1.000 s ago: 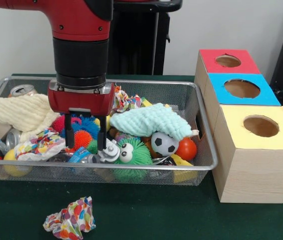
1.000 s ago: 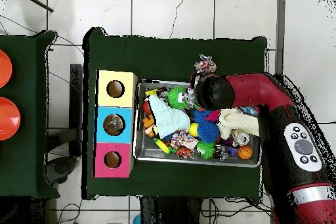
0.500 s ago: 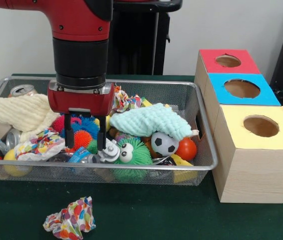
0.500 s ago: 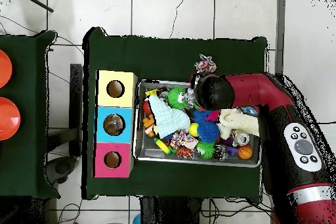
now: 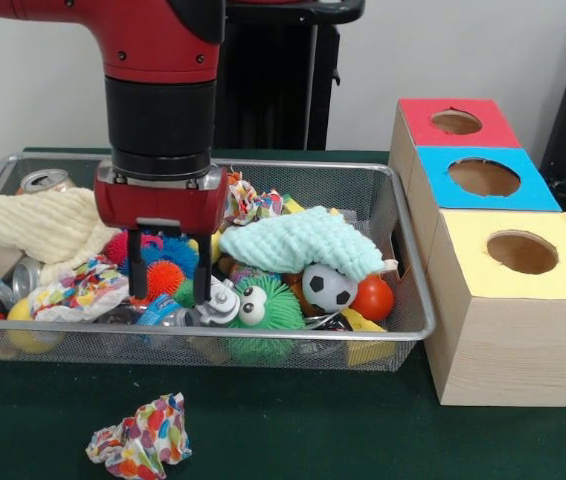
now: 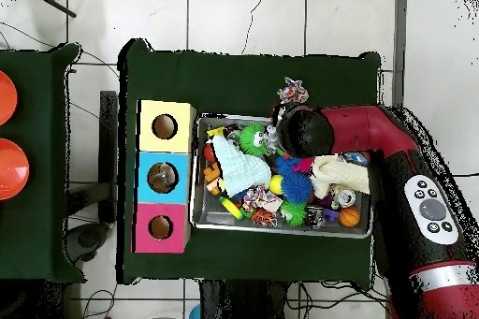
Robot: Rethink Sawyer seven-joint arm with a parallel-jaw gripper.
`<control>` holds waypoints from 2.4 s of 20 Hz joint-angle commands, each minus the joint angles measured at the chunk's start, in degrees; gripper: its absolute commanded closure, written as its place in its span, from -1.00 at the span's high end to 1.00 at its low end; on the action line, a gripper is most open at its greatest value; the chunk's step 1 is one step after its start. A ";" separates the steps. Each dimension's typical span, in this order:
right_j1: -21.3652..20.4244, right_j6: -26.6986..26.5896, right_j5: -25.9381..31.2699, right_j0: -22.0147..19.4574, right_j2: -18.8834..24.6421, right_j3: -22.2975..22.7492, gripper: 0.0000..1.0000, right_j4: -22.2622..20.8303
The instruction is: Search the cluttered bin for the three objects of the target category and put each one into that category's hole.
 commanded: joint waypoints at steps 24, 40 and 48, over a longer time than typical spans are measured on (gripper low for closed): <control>3.32 -4.19 -5.57 1.60 -3.53 3.28 1.00 -3.57; 3.42 -4.05 -5.74 1.48 -3.57 3.40 1.00 -3.25; 3.66 -4.40 -6.35 0.99 -3.29 3.65 1.00 -3.27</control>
